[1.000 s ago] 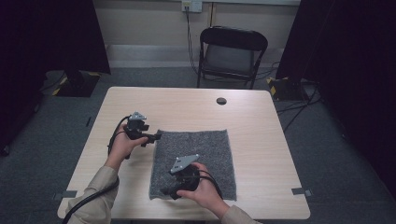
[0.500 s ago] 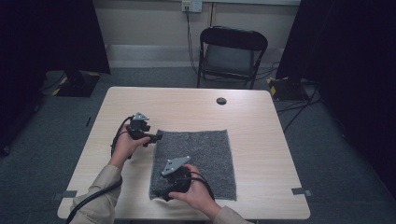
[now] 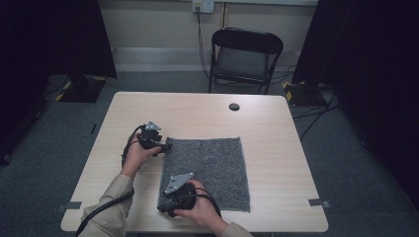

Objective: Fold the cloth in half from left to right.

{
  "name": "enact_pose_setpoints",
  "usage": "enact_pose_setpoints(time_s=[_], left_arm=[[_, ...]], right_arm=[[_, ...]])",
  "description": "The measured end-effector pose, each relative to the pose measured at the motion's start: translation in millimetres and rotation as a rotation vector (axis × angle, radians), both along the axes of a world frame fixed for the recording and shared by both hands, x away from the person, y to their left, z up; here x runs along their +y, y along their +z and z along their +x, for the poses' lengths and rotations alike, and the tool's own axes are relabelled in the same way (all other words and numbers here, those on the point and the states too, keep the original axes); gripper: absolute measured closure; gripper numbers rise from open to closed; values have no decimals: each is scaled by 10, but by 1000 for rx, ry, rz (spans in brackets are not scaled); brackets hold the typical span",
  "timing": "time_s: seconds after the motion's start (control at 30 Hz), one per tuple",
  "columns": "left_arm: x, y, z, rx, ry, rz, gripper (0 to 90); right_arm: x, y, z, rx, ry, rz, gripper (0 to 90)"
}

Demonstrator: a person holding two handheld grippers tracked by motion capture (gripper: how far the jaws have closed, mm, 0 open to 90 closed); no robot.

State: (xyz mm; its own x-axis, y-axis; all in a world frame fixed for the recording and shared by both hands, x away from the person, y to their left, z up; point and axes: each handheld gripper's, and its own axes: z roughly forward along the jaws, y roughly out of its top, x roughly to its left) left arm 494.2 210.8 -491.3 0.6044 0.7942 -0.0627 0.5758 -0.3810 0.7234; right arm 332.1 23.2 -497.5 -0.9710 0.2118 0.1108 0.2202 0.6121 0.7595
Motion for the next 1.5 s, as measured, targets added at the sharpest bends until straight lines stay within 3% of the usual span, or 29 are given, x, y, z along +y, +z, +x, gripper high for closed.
enact_pose_setpoints(time_s=[0.5, 0.73, 1.0, 1.33, 1.5], left_arm=[[-15, -38, -21, -29, -15, 29, 422], [-18, -26, -20, -22, -3, 29, 505], [-27, -25, -32, -30, -25, 29, 614], [-66, -20, -41, -19, -53, 15, 778], [-75, -11, -36, -13, -54, 20, 812]], right_arm=[[-12, -10, -51, -92, 11, -15, 650], [-22, -10, -41, -104, -2, -17, 735], [-21, -13, -66, -116, -12, -17, 813], [-18, -13, -71, -119, -17, -18, 842], [-18, -13, -71, -117, -16, -18, 849]])
